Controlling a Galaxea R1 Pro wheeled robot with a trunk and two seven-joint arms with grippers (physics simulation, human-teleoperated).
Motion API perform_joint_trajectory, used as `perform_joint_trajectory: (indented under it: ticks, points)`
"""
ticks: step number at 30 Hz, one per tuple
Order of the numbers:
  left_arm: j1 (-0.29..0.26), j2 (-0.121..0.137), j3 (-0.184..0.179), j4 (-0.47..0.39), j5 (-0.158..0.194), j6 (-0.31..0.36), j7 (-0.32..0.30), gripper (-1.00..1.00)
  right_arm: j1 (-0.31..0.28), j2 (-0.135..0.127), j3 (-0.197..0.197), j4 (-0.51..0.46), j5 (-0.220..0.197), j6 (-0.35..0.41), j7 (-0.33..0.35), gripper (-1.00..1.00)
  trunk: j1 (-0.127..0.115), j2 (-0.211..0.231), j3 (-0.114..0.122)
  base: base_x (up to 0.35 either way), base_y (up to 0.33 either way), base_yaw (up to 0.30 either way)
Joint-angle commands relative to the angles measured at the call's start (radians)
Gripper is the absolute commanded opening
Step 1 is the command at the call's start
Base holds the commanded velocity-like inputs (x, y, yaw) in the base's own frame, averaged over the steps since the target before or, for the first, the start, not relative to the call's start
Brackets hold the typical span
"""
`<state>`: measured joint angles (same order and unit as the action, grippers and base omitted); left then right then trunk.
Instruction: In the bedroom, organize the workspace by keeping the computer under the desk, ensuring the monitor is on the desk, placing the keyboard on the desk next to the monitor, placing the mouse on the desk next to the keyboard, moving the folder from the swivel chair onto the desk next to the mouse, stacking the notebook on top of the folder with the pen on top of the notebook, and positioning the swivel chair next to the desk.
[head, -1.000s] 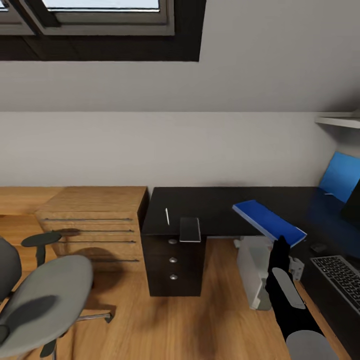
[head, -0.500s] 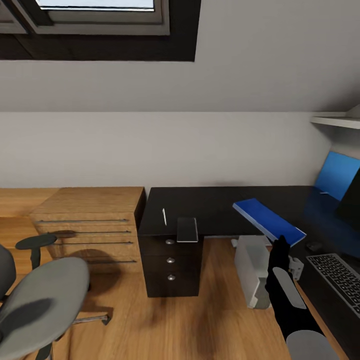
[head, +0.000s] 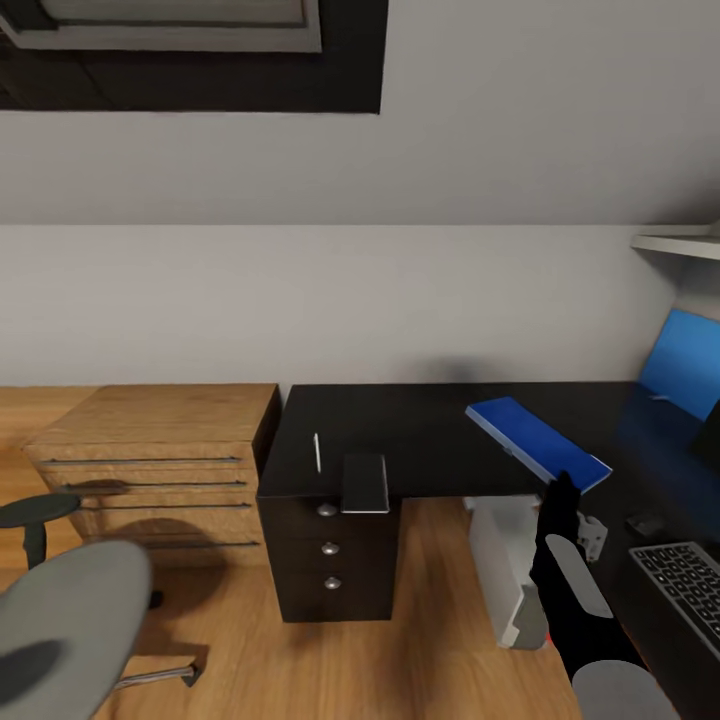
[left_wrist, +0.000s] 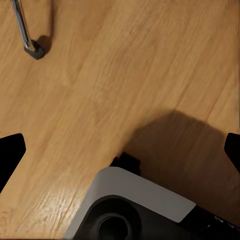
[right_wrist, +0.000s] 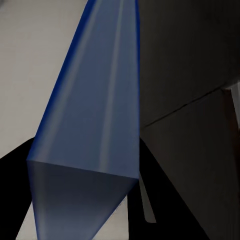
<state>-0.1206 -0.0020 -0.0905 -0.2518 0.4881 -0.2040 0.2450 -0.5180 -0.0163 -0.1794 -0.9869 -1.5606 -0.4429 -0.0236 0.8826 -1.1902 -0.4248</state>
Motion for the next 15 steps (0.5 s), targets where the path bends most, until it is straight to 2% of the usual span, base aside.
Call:
perform_joint_trajectory:
  ticks: [1,10,15]
  points:
    - [-0.001,0.000,-0.009,0.006,0.006,-0.004,0.007,1.00,0.000,-0.001,0.001,-0.001,-0.004,-0.003,-0.002,-1.00,0.000,-0.001,-0.001,0.259,-0.195,0.000]
    - [-0.001,0.000,-0.009,0.012,0.006,-0.005,0.007,1.00,0.000,-0.001,0.000,-0.002,-0.002,-0.006,0.001,-1.00,0.000,-0.001,-0.001,0.255,-0.206,0.000]
    - [-0.001,0.001,-0.009,0.012,0.006,-0.005,0.007,1.00,0.000,-0.002,0.000,0.000,-0.001,-0.006,0.003,-1.00,0.000,-0.001,-0.001,0.171,-0.168,0.000]
